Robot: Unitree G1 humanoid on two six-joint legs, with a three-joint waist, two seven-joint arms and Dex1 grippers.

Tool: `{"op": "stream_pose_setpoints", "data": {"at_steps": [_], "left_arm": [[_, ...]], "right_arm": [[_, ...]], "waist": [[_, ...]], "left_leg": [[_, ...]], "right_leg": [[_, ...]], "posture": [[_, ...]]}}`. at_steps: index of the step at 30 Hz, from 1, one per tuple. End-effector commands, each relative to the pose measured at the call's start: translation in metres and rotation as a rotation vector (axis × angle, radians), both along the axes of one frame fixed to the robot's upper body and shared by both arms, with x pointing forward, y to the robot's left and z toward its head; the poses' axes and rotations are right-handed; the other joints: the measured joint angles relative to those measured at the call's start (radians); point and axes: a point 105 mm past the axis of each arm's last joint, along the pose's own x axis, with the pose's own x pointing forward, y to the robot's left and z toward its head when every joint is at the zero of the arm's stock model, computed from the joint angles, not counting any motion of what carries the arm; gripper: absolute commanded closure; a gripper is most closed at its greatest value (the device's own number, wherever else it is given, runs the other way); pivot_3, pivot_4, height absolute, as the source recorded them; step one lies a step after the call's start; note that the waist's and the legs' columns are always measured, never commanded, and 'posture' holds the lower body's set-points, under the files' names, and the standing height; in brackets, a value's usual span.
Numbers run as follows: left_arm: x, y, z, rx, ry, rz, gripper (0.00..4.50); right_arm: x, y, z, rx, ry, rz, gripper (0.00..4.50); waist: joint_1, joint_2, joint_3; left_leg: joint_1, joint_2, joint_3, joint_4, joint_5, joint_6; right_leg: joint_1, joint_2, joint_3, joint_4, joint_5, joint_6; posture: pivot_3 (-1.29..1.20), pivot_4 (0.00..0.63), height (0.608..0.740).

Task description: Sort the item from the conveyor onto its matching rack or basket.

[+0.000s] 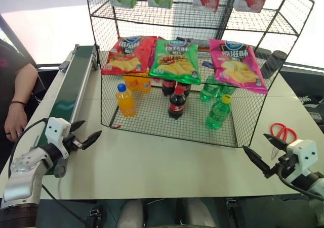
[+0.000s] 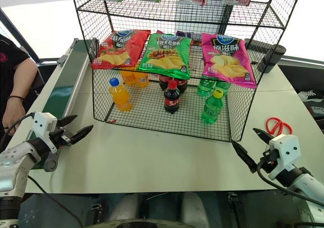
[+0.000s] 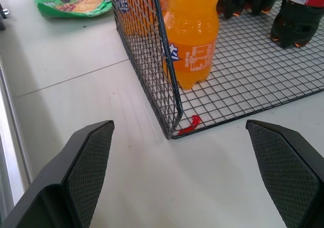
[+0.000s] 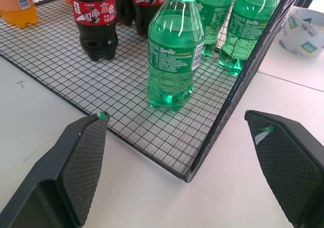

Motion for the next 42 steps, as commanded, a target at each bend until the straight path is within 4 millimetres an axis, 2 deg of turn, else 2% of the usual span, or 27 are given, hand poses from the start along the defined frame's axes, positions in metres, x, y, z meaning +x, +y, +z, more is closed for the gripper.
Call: {"op": "stream_pose_setpoints", "data": {"at_steps": [1, 36, 42], "left_arm": [[0.001, 0.003, 0.011, 0.021, -0.051, 0.01, 0.05], [0.003, 0.002, 0.007, 0.01, -0.033, 0.051, 0.05], [0.003, -0.003, 0.008, 0.007, -0.033, 0.057, 0.05]], "right_arm": [[0.002, 0.002, 0.008, -0.026, -0.024, 0.013, 0.0], [0.013, 0.01, 0.006, -0.028, -0.067, 0.018, 0.0], [0.016, 0.012, 0.005, -0.021, -0.063, 0.028, 0.0]], "waist": [[0.0, 0.0, 0.0], [0.0, 0.0, 0.0], [0.0, 0.0, 0.0]], "left_leg": [[0.0, 0.0, 0.0, 0.0, 0.0, 0.0], [0.0, 0.0, 0.0, 0.0, 0.0, 0.0], [0.0, 0.0, 0.0, 0.0, 0.0, 0.0]], "right_leg": [[0.0, 0.0, 0.0, 0.0, 0.0, 0.0], [0.0, 0.0, 0.0, 0.0, 0.0, 0.0], [0.0, 0.0, 0.0, 0.0, 0.0, 0.0]], "posture": [[0.0, 0.15, 0.74], [0.0, 0.15, 0.74], [0.0, 0.15, 0.74]]}}
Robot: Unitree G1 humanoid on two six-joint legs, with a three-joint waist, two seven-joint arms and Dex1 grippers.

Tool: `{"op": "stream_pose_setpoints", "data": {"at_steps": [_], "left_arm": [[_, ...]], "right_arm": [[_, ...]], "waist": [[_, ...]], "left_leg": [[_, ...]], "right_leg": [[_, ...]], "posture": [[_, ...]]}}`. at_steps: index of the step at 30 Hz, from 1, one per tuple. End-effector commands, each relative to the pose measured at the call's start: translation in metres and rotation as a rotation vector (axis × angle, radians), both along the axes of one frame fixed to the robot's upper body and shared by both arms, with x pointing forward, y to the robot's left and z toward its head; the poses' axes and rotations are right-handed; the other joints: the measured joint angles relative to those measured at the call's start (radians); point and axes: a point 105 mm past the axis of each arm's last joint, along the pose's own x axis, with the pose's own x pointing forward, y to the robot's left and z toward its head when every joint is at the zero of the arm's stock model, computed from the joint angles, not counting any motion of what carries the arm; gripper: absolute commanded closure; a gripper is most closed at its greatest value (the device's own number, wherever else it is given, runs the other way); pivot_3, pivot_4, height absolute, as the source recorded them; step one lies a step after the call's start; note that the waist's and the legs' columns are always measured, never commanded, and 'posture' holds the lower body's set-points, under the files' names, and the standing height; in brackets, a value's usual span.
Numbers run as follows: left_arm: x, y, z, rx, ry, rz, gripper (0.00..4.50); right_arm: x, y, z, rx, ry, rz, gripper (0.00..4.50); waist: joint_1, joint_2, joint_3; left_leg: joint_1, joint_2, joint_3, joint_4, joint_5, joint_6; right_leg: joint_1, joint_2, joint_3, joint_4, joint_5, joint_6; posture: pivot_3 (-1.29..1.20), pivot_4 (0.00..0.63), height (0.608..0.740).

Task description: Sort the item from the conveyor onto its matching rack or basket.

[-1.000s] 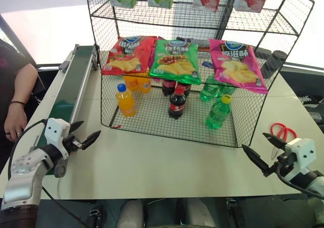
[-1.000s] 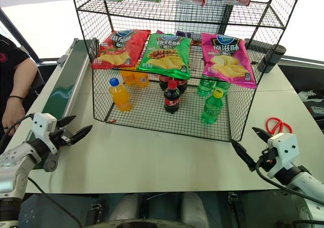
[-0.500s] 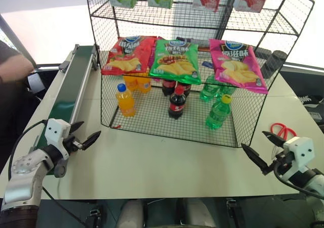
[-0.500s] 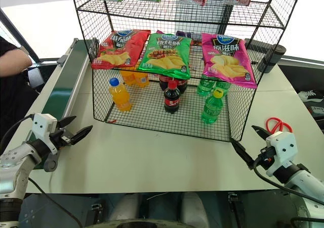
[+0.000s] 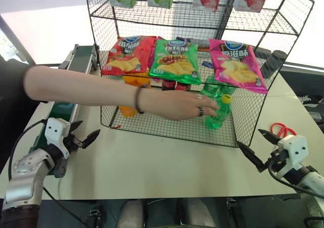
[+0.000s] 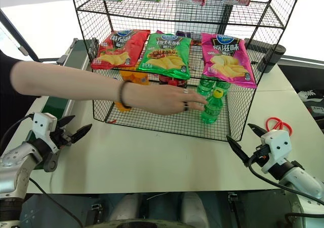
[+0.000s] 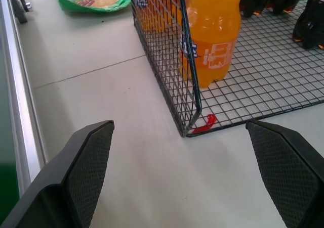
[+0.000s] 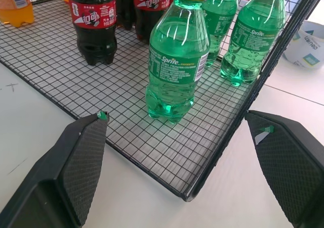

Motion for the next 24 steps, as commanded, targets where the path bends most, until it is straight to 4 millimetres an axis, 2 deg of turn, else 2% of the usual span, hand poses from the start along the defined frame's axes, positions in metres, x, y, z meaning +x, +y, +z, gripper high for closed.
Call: {"op": "stream_pose_setpoints", "data": {"at_steps": [1, 11, 24], "left_arm": [[0.0009, -0.0063, 0.0123, 0.016, -0.037, -0.007, 0.05], [0.0037, -0.0053, 0.0143, 0.007, -0.03, 0.02, 0.05], [0.0047, -0.0027, 0.0155, -0.008, -0.039, 0.044, 0.05]], "right_arm": [[0.0026, 0.0036, 0.0074, 0.004, -0.035, 0.014, 0.0], [0.0038, 0.003, 0.0051, -0.017, -0.037, -0.005, 0.0], [0.0094, 0.0108, 0.0122, -0.004, -0.062, 0.01, 0.0]], "waist": [[0.001, 0.0, 0.0], [0.0, 0.0, 0.0], [0.0, 0.0, 0.0]], "left_leg": [[0.0, 0.0, 0.0, 0.0, 0.0, 0.0], [0.0, 0.0, 0.0, 0.0, 0.0, 0.0], [0.0, 0.0, 0.0, 0.0, 0.0, 0.0]], "right_leg": [[0.0, 0.0, 0.0, 0.0, 0.0, 0.0], [0.0, 0.0, 0.0, 0.0, 0.0, 0.0], [0.0, 0.0, 0.0, 0.0, 0.0, 0.0]], "posture": [[0.0, 0.15, 0.74], [0.0, 0.15, 0.74], [0.0, 0.15, 0.74]]}}
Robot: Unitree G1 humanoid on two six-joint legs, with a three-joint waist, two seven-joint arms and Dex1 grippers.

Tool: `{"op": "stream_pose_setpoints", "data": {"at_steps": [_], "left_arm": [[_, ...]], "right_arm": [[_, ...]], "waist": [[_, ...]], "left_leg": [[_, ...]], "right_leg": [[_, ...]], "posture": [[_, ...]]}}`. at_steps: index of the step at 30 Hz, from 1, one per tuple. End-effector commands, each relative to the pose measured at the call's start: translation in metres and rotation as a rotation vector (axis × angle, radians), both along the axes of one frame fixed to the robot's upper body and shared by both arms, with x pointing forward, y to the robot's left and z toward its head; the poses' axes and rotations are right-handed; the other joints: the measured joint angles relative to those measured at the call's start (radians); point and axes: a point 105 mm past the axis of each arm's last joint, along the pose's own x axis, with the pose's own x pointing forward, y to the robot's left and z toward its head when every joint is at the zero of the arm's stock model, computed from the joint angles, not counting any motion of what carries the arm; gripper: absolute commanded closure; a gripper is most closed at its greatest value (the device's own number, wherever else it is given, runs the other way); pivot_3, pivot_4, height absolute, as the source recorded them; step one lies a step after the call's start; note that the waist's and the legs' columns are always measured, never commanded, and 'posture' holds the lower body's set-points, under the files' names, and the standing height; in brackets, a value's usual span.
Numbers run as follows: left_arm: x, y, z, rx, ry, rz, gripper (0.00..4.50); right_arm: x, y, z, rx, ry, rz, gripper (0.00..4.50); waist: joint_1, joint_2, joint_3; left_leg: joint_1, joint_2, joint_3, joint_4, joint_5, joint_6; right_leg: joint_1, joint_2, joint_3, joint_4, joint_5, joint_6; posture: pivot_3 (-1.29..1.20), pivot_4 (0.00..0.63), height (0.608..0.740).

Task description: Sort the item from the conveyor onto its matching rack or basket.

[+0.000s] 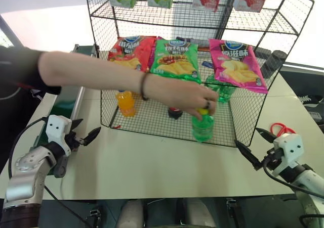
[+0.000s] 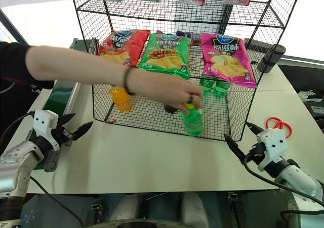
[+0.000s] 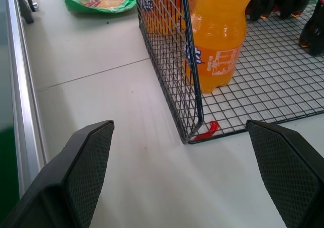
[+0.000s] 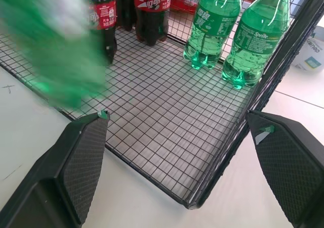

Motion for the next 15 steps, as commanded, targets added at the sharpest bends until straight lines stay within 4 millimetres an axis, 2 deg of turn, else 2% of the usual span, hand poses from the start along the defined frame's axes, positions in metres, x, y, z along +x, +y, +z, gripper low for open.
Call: {"op": "stream_pose_setpoints", "data": {"at_steps": [1, 7, 15], "left_arm": [[0.0, 0.001, 0.01, 0.001, -0.042, 0.009, 0.05], [0.0, -0.001, 0.011, -0.011, -0.046, 0.007, 0.05], [-0.005, 0.0, 0.013, -0.036, -0.056, 0.019, 0.05]], "right_arm": [[0.003, 0.004, 0.013, -0.005, -0.052, 0.016, 0.0], [0.002, 0.005, 0.013, -0.006, -0.053, 0.022, 0.0], [0.008, 0.017, 0.013, 0.009, -0.063, 0.051, 0.0]], "waist": [[0.0, 0.0, 0.0], [0.001, 0.0, 0.0], [-0.001, 0.0, 0.0]], "left_leg": [[0.0, 0.0, 0.0, 0.0, 0.0, 0.0], [0.0, 0.0, 0.0, 0.0, 0.0, 0.0], [0.0, 0.0, 0.0, 0.0, 0.0, 0.0]], "right_leg": [[0.0, 0.0, 0.0, 0.0, 0.0, 0.0], [0.0, 0.0, 0.0, 0.0, 0.0, 0.0], [0.0, 0.0, 0.0, 0.0, 0.0, 0.0]], "posture": [[0.0, 0.15, 0.74], [0.0, 0.15, 0.74], [0.0, 0.15, 0.74]]}}
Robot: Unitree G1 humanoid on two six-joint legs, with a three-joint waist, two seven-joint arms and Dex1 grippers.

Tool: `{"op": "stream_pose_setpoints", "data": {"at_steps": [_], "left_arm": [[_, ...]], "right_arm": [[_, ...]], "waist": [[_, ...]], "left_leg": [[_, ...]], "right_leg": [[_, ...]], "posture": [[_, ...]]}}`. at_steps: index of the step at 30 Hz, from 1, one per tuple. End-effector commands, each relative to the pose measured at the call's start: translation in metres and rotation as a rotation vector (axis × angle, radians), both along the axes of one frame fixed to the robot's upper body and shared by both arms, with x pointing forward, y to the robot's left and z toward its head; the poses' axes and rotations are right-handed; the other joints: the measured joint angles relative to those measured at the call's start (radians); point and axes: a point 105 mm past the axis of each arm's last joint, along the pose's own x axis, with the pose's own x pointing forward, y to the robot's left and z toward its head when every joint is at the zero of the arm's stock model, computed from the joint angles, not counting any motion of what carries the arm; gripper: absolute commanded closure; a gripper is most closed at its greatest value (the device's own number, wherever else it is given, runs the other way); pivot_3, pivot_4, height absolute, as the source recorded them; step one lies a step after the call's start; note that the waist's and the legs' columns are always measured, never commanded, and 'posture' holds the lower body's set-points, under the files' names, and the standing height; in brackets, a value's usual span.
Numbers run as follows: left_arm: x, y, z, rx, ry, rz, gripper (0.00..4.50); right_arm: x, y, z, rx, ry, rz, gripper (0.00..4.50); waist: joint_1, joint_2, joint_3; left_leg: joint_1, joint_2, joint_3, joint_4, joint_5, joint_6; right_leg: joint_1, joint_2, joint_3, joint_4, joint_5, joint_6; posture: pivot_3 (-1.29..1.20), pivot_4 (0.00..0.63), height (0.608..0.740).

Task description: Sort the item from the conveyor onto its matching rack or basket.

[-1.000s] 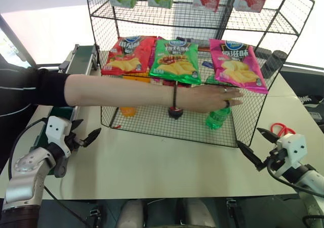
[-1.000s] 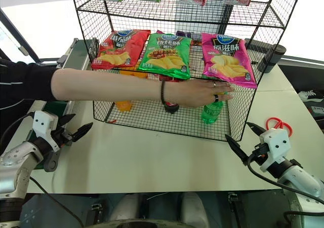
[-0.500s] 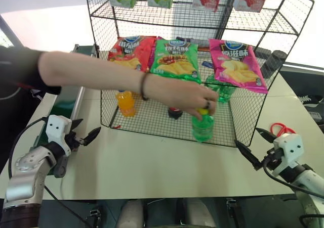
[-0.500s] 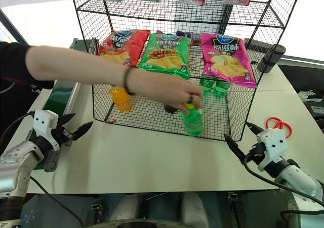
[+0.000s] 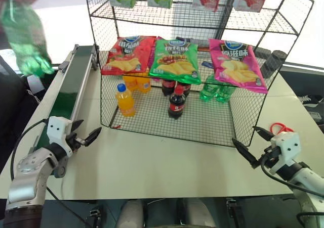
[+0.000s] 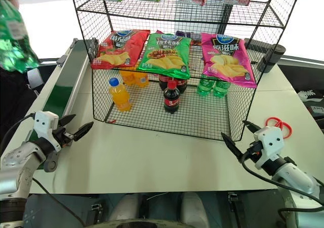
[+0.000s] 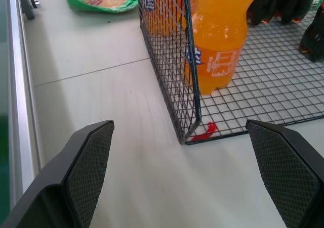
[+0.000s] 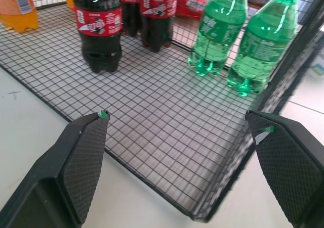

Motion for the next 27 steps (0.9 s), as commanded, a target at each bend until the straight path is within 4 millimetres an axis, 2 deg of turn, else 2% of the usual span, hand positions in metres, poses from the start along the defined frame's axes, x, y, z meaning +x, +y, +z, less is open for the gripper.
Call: {"op": "stream_pose_setpoints", "data": {"at_steps": [1, 7, 9, 13, 16, 21, 27], "left_arm": [[-0.002, 0.006, 0.014, -0.003, -0.048, 0.028, 0.05], [-0.008, 0.024, 0.022, -0.079, -0.08, 0.145, 0.05], [-0.011, 0.045, 0.027, -0.125, -0.12, 0.271, 0.05], [-0.012, 0.074, 0.033, -0.156, -0.179, 0.49, 0.05], [-0.013, 0.096, 0.031, -0.171, -0.205, 0.617, 0.05], [-0.006, 0.094, 0.028, -0.142, -0.233, 0.661, 0.05], [0.001, 0.092, 0.022, -0.157, -0.239, 0.68, 0.05]], "right_arm": [[0.005, 0.009, 0.014, -0.002, -0.06, 0.026, 0.0], [0.013, 0.021, 0.016, 0.01, -0.071, 0.067, 0.0], [0.016, 0.03, 0.019, 0.021, -0.082, 0.096, 0.0], [0.019, 0.046, 0.022, 0.033, -0.089, 0.145, 0.0], [0.02, 0.065, 0.023, 0.057, -0.092, 0.2, 0.0], [0.018, 0.094, 0.021, 0.088, -0.088, 0.279, 0.0], [0.017, 0.113, 0.018, 0.105, -0.086, 0.319, 0.0]], "waist": [[-0.002, 0.0, 0.0], [-0.001, 0.0, 0.0], [0.0, 0.0, 0.0], [0.0, 0.0, 0.0], [0.001, -0.001, -0.001], [0.002, -0.003, -0.002], [0.0, -0.004, -0.002]], "left_leg": [[0.0, 0.0, 0.0, 0.0, 0.0, 0.0], [0.0, 0.0, 0.0, 0.0, 0.0, 0.0], [0.0, 0.0, 0.0, 0.0, 0.0, 0.0], [0.0, 0.0, 0.0, 0.0, 0.0, 0.0], [0.0, 0.0, 0.0, 0.001, 0.0, 0.0], [0.0, -0.001, 0.0, 0.001, 0.0, 0.0], [0.0, -0.001, 0.0, 0.001, 0.0, 0.0]], "right_leg": [[0.0, 0.0, 0.0, 0.0, 0.0, 0.0], [0.0, 0.0, 0.0, 0.0, 0.0, 0.0], [0.0, 0.0, 0.0, 0.0, 0.0, 0.0], [0.0, 0.0, 0.0, 0.0, 0.0, 0.0], [0.001, 0.0, -0.001, 0.0, 0.0, 0.001], [0.001, 0.0, -0.001, 0.0, 0.001, 0.001], [0.001, 0.0, -0.001, 0.0, 0.001, 0.001]], "posture": [[0.0, 0.15, 0.74], [0.0, 0.15, 0.74], [0.0, 0.15, 0.74], [0.0, 0.15, 0.74], [0.0, 0.15, 0.74], [0.0, 0.15, 0.74], [0.0, 0.15, 0.74]]}}
